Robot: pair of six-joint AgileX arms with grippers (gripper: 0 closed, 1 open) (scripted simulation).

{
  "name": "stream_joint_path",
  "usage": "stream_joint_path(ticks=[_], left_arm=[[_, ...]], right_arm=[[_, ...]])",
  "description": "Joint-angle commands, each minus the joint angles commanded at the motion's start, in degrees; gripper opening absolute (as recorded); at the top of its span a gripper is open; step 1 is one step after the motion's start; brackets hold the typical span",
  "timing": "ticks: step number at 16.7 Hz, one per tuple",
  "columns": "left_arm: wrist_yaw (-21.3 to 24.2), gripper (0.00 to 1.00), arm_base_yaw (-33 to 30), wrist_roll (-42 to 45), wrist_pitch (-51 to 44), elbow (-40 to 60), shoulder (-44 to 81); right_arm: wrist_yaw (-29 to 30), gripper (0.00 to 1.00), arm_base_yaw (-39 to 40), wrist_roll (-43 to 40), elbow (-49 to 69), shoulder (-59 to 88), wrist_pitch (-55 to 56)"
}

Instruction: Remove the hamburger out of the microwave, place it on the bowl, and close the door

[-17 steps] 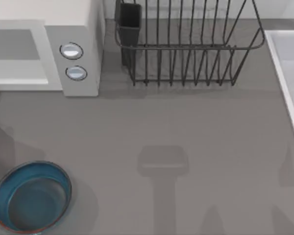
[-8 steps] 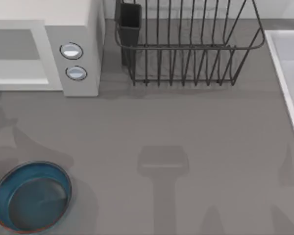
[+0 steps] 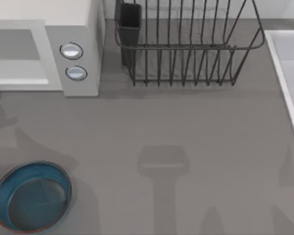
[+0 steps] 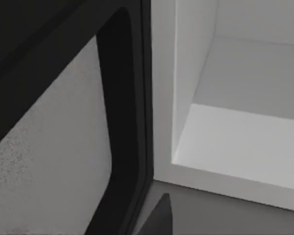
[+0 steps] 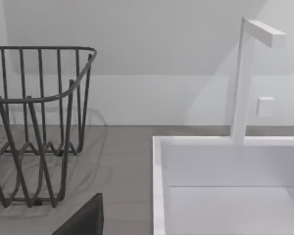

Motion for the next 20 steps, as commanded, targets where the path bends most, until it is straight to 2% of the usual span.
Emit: stream_joint_path(ticks=[4, 8, 12, 20], left_arm=[[-1.1, 0.0, -2.3, -5.6, -5.5, 4.0, 1.4], [-4.3, 0.0, -7.9, -20.8, -19.9, 13.3, 4.9], [-9.2, 0.0, -16.0, -44.4, -40.9, 25.1, 9.9], [-21.7, 0.0, -35.3, -103.9, -91.3, 45.3, 23.4]], right_arm=[[0.0, 1.0, 0.0, 0.0, 0.0, 0.0, 0.0], [0.0, 1.0, 0.0, 0.0, 0.0, 0.0, 0.0], [0.0, 1.0, 0.0, 0.0, 0.0, 0.0, 0.0], [0.0, 1.0, 0.0, 0.0, 0.0, 0.0, 0.0]])
